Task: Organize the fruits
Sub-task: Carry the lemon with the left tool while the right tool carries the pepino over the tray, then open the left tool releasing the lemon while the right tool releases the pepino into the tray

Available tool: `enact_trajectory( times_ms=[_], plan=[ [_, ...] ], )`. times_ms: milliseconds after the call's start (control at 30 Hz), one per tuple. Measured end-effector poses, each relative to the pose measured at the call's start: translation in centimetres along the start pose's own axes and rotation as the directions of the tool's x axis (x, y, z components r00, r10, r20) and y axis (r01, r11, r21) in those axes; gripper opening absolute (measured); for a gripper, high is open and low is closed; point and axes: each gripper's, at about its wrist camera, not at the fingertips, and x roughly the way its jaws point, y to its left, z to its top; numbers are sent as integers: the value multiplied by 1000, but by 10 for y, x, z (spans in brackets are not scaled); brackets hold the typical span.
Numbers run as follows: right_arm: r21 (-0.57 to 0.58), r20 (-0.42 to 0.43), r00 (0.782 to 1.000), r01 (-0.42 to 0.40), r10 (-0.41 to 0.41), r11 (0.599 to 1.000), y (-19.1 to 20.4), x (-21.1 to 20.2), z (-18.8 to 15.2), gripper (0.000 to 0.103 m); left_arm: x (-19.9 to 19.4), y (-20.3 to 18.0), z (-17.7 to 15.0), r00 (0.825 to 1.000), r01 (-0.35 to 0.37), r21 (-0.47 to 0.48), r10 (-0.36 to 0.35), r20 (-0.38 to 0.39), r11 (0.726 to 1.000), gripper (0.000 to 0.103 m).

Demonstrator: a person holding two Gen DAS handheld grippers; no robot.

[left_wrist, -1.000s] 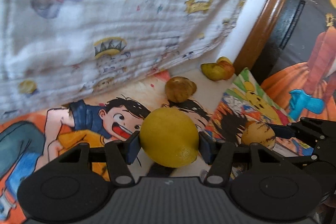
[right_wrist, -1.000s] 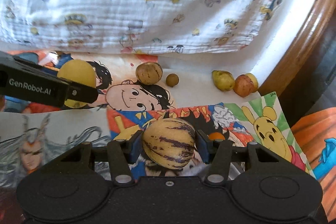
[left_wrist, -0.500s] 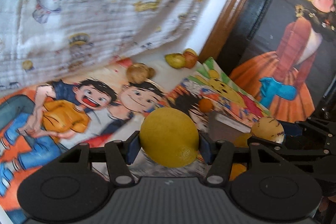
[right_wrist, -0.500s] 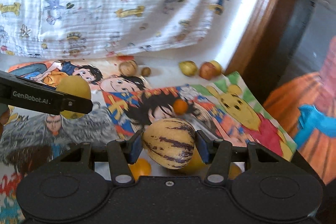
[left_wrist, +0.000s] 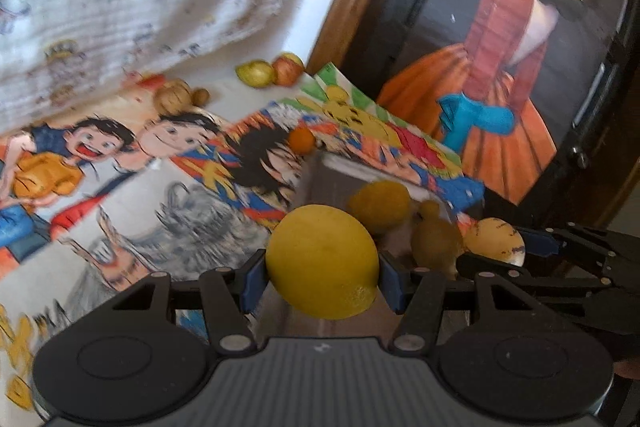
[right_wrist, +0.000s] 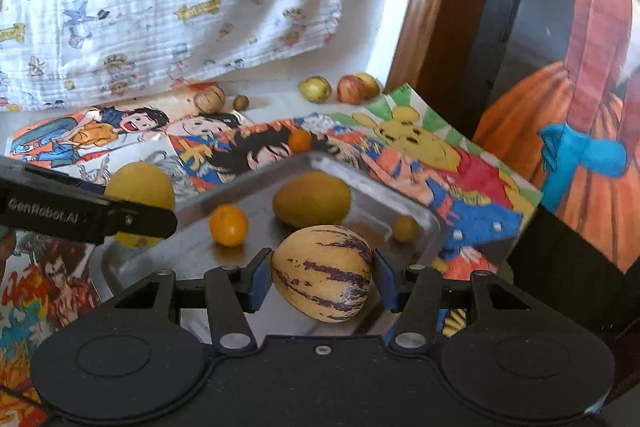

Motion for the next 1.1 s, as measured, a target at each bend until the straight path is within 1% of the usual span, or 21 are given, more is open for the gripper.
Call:
enact_trajectory(
  times_ms=[133,400,667,867,1100],
  plan=[
    [20,-20,1000,2,-2,1000,-9,7,-7,55,6,-10,-12,999,5,29,-4,-31,1000,62],
    [71,-34,999,-40,43,997,-17,16,-15,55,15,-17,-19,998,1,59,3,-63,998,62],
    [82,-28,998,-60,62,995,-18,18,-18,55,22,-14,-20,997,-5,44,9,-82,999,62],
    [89,-48,996,-74,78,993,-17,22,-24,55,22,-14,-20,997,-5,39,8,-82,999,62],
    [98,-34,996,-83,87,992,-18,19,-26,56,23,-10,-19,996,5,21,-3,-90,1000,62]
  ],
)
